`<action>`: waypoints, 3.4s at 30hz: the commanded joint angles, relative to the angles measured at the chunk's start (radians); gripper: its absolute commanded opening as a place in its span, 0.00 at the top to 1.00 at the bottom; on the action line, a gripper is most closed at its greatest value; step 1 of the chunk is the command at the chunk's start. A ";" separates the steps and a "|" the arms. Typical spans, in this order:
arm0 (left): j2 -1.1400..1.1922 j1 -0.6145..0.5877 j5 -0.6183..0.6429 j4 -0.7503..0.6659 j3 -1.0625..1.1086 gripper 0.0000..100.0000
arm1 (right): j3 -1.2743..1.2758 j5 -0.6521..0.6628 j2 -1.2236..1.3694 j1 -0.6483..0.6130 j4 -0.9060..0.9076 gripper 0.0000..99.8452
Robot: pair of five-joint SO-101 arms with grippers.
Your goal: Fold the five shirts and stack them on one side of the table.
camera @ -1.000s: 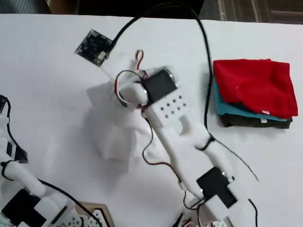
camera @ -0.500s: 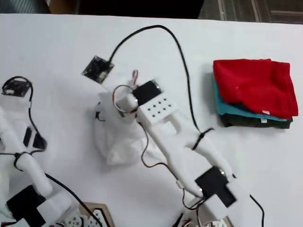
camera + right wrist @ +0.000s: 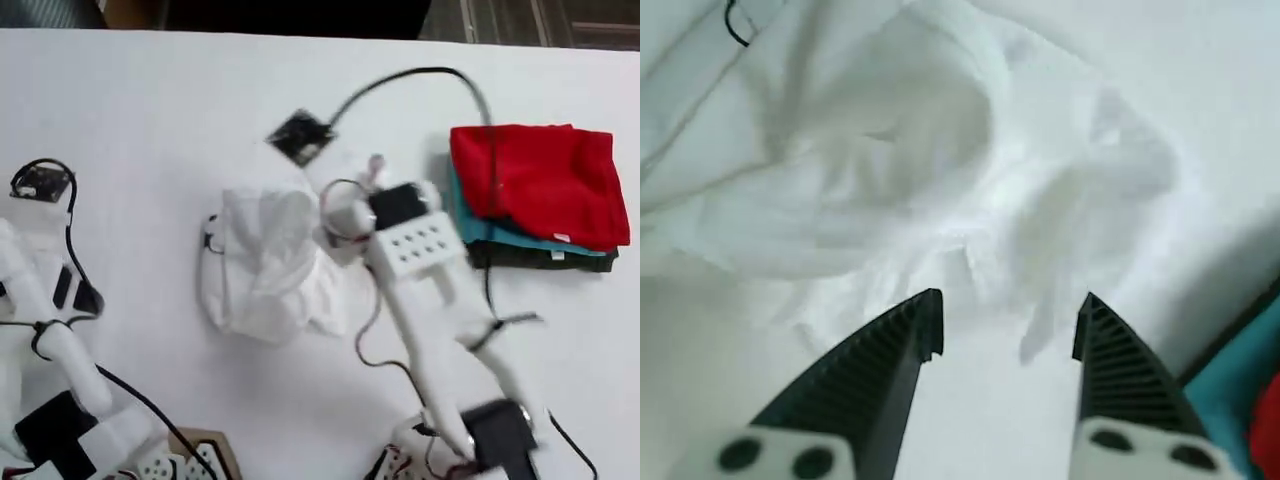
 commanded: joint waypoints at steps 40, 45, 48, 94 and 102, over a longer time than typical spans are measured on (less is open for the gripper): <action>-0.041 0.003 -0.002 0.091 -0.039 0.74 | -0.178 -0.199 0.527 0.150 -0.131 0.79; -0.041 0.005 -0.002 0.091 -0.039 0.74 | -0.176 -0.199 0.533 0.208 -0.127 0.79; -0.041 0.005 0.000 0.091 -0.039 0.74 | -0.180 -0.199 0.535 0.232 -0.124 0.79; -0.048 0.015 -0.002 0.097 -0.042 0.74 | -0.336 -0.114 0.725 0.329 -0.298 0.79; -0.048 0.020 0.005 0.152 -0.099 0.74 | -0.603 -0.112 0.957 0.329 -0.096 0.79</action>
